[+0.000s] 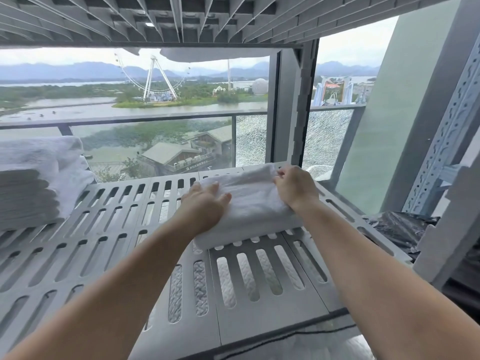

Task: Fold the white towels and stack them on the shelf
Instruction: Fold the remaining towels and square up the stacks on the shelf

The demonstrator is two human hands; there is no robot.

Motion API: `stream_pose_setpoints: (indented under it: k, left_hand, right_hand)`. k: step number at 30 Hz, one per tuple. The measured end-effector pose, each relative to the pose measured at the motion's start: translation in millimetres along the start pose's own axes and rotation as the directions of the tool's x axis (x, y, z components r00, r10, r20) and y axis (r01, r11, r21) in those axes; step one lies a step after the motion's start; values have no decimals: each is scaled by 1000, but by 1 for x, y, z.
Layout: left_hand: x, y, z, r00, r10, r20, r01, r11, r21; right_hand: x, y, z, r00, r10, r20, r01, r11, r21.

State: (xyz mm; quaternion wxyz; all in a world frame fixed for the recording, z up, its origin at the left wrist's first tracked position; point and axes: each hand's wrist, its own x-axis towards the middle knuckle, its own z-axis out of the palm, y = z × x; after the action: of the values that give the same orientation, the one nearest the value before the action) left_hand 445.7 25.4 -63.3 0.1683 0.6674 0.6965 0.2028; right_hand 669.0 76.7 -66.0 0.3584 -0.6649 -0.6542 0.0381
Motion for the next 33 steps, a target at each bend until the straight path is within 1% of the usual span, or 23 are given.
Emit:
stream_pose_setpoints:
  k: [3, 5, 7, 10, 11, 13, 15, 16, 18, 19, 20, 21, 22, 23, 24, 25, 26, 28, 30, 32, 33]
  left_hand:
    - [3, -7, 3, 999, -2, -32, -2, 990, -141]
    - [1, -8, 6, 999, -36, -38, 30, 988, -149]
    - [-2, -5, 8, 995, -92, -39, 88, 993, -81]
    - [-8, -4, 6, 987, -139, -83, 137, 990, -36]
    - [-11, -5, 4, 987, -129, -99, 126, 991, -40]
    - [-16, -10, -3, 989, -78, -124, 71, 996, -62]
    - [-17, -17, -18, 991, -2, -134, 2, 1000, 0]
    - [-16, -21, -28, 991, 39, -132, -31, 997, 67]
    - [-16, -34, -46, 982, 126, -141, -89, 965, 246]
    - [-17, -42, -52, 971, 161, -176, -97, 941, 326]
    - [-20, -51, -56, 956, 173, -238, -75, 926, 371]
    - [-24, -59, -58, 935, 158, -318, -30, 927, 374]
    - [-29, -64, -57, 914, 121, -388, 25, 937, 349]
    - [-34, -66, -54, 903, 70, -424, 79, 942, 326]
    - [-40, -65, -52, 910, 13, -415, 135, 936, 325]
    - [-46, -62, -48, 922, -47, -385, 189, 921, 342]
    - [-52, -57, -46, 929, -98, -357, 236, 901, 365]
    - [-65, -46, -41, 926, -149, -346, 295, 859, 419]
    - [-76, -37, -40, 920, -161, -356, 331, 806, 490]
    - [-82, -31, -42, 919, -185, -347, 356, 769, 531]
    - [-84, -29, -43, 919, -215, -330, 369, 764, 529]
  right_hand:
    - [-5, 12, 7, 979, 139, 146, -124, 987, -105]
    - [-7, 14, 9, 967, 194, 165, -174, 977, -125]
    - [-6, 13, 9, 964, 198, 177, -181, 977, -109]
    - [-7, 6, 9, 950, 171, 260, -153, 984, -90]
    - [-7, 4, 10, 949, 147, 278, -126, 988, -91]
    - [-9, -5, 9, 957, 109, 269, -91, 993, -78]
    - [-15, -17, 8, 955, 80, 287, -58, 995, -85]
    - [-19, -24, 6, 940, 70, 334, -39, 994, -98]
    - [-27, -34, 1, 876, 79, 475, -71, 997, -34]
    - [-32, -38, -3, 839, 85, 537, -105, 994, 7]
    - [-34, -41, -8, 822, 85, 563, -99, 995, -6]
    - [-36, -45, -14, 833, 90, 546, -66, 996, -64]
    - [-35, -47, -17, 870, 101, 483, -29, 988, -154]
    - [-35, -50, -19, 913, 106, 395, 1, 965, -262]
    - [-35, -52, -19, 937, 110, 332, 15, 936, -352]
    - [-37, -56, -18, 943, 105, 314, 32, 915, -401]
    - [-37, -61, -14, 943, 65, 327, 83, 904, -419]
    - [-35, -68, -3, 924, -80, 373, 228, 899, -373]
    - [-33, -77, 4, 885, -180, 429, 324, 901, -290]
    - [-32, -84, 7, 848, -181, 497, 317, 927, -202]
    - [-33, -86, 8, 836, -149, 529, 284, 941, -183]
